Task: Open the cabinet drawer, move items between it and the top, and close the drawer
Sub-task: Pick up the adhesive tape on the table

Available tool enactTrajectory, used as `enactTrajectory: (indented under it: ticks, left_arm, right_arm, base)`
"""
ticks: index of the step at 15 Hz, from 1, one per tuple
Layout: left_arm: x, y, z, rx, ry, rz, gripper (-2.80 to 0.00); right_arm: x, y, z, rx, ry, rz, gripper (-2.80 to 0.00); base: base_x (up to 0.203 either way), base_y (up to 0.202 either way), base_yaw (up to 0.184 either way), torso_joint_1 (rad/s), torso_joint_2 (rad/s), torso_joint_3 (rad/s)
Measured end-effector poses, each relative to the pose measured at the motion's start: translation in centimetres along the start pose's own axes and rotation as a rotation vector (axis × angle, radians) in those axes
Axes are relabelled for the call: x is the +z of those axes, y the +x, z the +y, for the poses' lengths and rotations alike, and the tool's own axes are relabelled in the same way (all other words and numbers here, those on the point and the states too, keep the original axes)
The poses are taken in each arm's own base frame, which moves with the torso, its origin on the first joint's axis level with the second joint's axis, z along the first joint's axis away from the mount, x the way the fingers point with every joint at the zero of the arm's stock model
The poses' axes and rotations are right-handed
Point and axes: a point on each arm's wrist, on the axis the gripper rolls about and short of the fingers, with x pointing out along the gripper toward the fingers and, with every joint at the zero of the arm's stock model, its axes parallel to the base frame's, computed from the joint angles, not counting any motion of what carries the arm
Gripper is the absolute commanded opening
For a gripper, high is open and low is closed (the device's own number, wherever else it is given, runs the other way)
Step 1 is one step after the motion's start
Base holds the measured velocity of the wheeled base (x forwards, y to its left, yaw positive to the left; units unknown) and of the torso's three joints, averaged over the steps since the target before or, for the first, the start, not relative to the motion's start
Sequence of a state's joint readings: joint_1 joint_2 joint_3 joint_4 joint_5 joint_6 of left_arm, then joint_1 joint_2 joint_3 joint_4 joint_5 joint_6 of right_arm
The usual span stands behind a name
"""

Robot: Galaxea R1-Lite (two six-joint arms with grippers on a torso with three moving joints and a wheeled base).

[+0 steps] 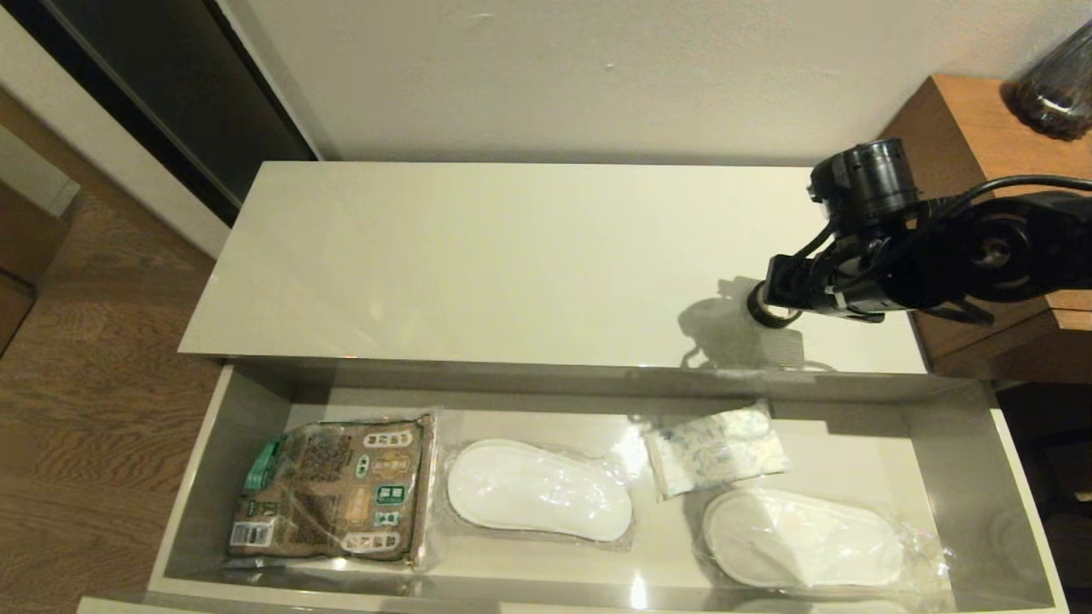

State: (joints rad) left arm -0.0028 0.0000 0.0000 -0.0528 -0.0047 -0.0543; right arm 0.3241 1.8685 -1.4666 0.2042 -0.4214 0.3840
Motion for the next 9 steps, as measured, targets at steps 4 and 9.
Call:
enactTrajectory:
  ticks: [4, 9]
  left_arm:
    - [0.0, 0.0, 0.0, 0.0, 0.0, 0.0, -2.8]
    - [0.0, 0.0, 0.0, 0.0, 0.0, 0.0, -2.8]
  right_arm:
    - [0.4, 1.2, 0.3, -0.018, 0.002, 0.005, 0.0]
    - [0.4, 1.9, 0.4, -0.021, 0.007, 0.004, 0.0]
  base:
    - [0.0, 0.0, 0.0, 0.0, 0.0, 0.0]
    - [0.0, 0.0, 0.0, 0.0, 0.0, 0.0]
